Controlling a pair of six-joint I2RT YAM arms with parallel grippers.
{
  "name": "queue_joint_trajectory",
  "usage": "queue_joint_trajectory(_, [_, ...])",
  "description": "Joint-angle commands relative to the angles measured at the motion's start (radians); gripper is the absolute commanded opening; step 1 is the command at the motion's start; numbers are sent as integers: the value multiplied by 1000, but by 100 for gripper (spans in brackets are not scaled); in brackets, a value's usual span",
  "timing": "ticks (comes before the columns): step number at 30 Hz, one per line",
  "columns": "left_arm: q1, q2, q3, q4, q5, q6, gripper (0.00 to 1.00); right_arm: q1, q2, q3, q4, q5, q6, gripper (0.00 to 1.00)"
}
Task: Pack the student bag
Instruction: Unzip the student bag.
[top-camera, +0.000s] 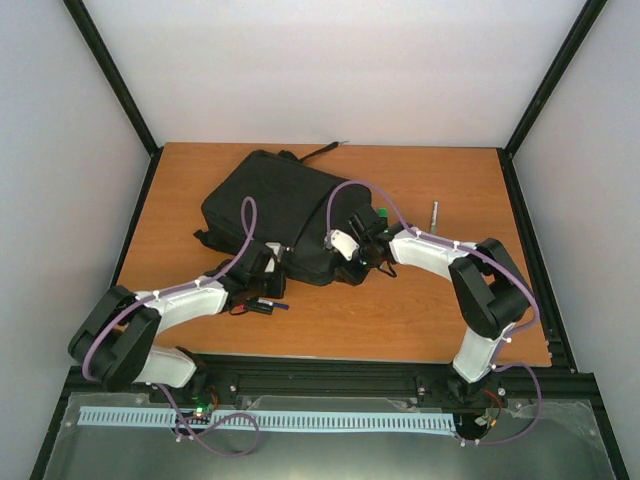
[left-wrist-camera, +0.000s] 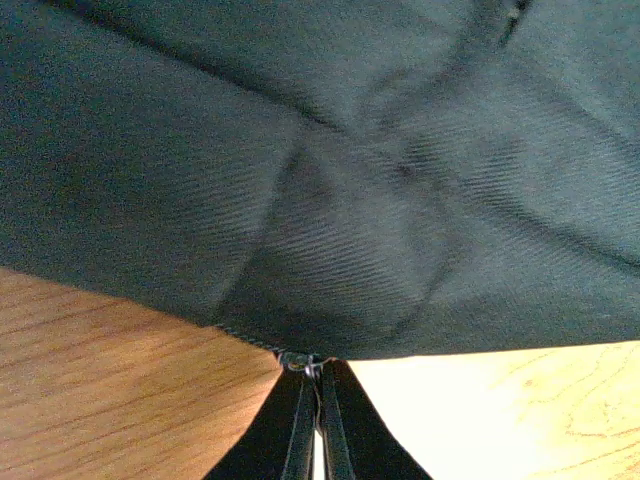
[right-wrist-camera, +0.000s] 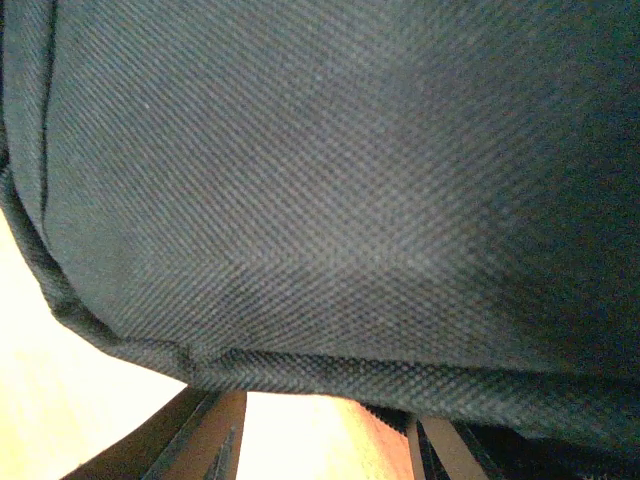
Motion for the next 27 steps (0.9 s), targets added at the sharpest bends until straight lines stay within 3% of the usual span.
queue_joint_trajectory(1, [-65,61,65,18,31,-24,1,0,7,29,-8,-40,14,43])
queue_joint_trajectory(18, [-249,241,250,94,23,-97,1,-8,-14,38,-16,-21,27,41])
queue_joint_trajectory(27, [-266,325,346,110,59,-113,1,-162,-198,8,-31,3,41,41])
